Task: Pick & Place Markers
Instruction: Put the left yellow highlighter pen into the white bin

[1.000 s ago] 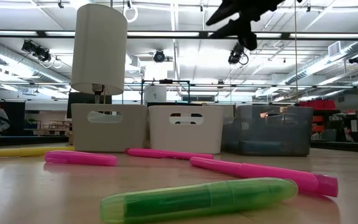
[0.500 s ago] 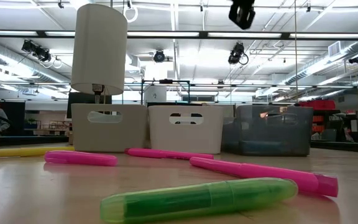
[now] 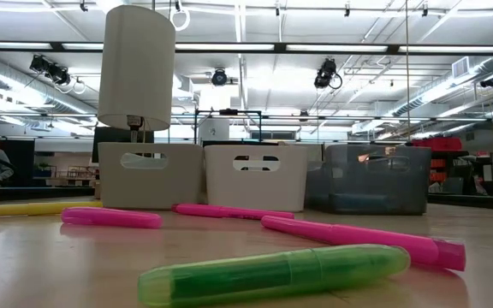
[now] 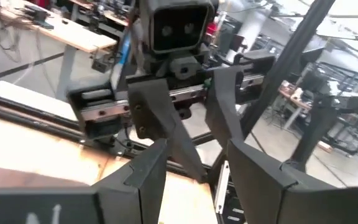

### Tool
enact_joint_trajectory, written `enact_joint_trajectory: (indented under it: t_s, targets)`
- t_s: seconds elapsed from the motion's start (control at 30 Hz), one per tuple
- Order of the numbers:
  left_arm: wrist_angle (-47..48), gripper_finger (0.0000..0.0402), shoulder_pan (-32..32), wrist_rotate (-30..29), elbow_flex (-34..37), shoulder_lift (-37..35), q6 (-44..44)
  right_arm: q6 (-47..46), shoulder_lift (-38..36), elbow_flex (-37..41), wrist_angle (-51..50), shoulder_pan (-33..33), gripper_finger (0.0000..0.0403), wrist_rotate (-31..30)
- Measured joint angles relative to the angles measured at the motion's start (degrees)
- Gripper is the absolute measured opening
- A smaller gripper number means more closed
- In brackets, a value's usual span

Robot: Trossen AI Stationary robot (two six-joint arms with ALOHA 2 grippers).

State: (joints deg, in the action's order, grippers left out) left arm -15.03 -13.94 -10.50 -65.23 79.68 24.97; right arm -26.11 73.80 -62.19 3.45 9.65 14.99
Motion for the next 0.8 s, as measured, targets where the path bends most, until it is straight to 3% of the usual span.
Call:
enact_joint_trajectory:
  t_s: [0.17,0.37,0.8]
  targets:
    - [2.72,0.0177,-3.57,-8.83,-0.04,-3.14,0.16,-2.78,0.02,0.00,-0.44,-0.04,0.0134,-0.05]
    - [13.18,0.0177,-8.29,-19.11,-0.11,-8.20,6.52,-3.43,0.02,0.00,0.04,-0.04,0.0134,-0.04]
    - [35.71,0.0177,-15.60,-21.34,-0.07,-16.21,27.63,-3.43,0.02,0.00,2.40,-0.07,0.0134,-0.03]
